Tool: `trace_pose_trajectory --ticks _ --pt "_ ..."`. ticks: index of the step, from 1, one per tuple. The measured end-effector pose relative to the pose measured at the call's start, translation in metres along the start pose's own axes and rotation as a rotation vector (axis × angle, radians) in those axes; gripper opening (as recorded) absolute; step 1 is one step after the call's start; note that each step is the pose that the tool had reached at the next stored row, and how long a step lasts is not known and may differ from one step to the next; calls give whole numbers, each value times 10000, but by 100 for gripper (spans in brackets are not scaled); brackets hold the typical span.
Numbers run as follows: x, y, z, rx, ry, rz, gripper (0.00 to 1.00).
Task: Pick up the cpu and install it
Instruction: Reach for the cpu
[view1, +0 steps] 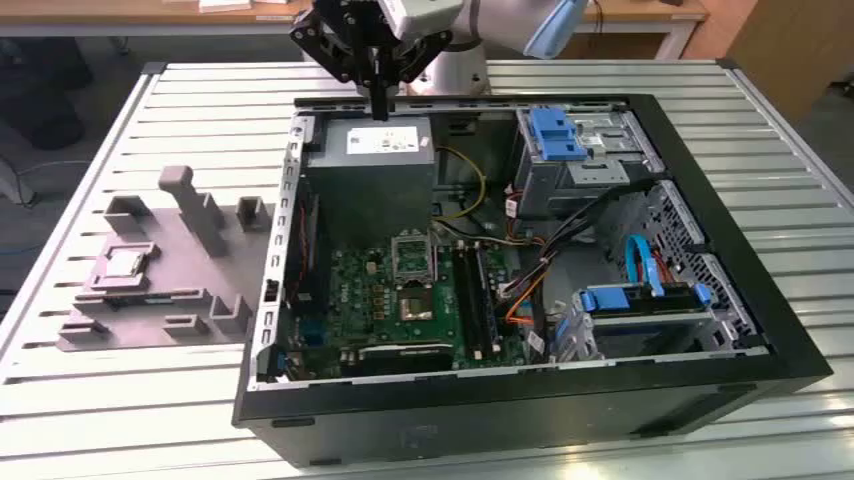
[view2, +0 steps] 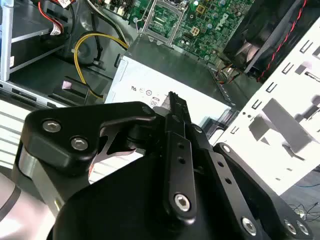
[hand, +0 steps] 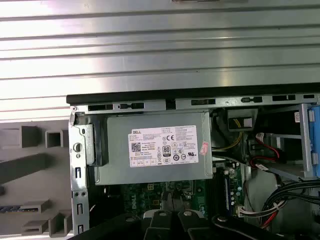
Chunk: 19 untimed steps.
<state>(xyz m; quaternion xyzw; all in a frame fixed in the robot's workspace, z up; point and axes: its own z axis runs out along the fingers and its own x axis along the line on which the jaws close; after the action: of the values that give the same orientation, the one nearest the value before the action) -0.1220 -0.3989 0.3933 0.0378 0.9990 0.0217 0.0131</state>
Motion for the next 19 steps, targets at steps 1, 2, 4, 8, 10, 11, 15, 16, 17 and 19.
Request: trace_pose_trajectory --ticks 1,2,4,8,10,11,15,16,17,19 --pt "0 0 0 -1 0 0 11" --pt "0 0 0 0 0 0 11" --pt "0 0 0 0 0 0 11" --pt "10 -1 0 0 0 1 11" --pt "18 -1 0 0 -1 1 11" --pt "22 -2 0 0 0 1 11" --pt "51 -4 -2 1 0 0 11" --pt "59 -4 -1 -1 -1 0 11" --pt "67 -5 -2 0 0 0 11" --pt "76 -5 -2 0 0 0 11"
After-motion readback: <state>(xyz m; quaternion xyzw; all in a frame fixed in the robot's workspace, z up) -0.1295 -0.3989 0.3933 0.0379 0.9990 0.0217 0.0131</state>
